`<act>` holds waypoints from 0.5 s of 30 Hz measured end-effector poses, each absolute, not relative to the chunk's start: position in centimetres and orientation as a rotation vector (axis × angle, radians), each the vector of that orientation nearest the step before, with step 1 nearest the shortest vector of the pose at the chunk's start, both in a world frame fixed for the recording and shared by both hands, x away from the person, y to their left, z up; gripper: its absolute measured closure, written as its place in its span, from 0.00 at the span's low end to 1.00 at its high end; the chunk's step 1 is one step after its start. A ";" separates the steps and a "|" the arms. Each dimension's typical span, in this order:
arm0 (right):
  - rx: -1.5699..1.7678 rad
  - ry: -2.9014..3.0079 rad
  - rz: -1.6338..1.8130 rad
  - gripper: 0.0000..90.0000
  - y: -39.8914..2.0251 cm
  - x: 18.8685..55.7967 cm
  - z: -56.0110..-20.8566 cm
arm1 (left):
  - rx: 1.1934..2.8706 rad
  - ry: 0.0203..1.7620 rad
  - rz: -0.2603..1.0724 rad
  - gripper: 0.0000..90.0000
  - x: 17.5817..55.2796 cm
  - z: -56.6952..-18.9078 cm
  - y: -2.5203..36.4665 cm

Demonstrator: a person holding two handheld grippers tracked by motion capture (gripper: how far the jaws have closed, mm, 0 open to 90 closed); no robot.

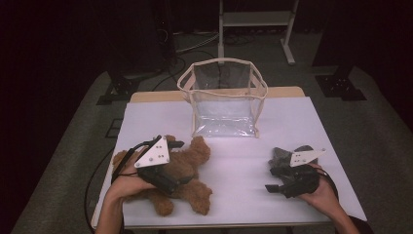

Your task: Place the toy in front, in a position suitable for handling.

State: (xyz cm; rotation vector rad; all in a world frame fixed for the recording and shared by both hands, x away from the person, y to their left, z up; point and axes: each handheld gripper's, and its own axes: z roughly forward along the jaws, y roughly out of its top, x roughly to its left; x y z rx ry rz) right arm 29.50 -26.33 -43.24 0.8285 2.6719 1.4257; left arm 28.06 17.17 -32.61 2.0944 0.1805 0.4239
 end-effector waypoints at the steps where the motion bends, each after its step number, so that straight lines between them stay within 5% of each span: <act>1: 0.834 2.671 1.424 0.32 -26.3 29.5 -43.3 | 2.096 0.177 0.434 0.04 27.9 -32.7 17.8; 15: 0.824 2.693 1.400 0.32 -25.8 29.6 -43.5 | 2.111 0.241 0.503 0.04 26.8 -33.2 23.5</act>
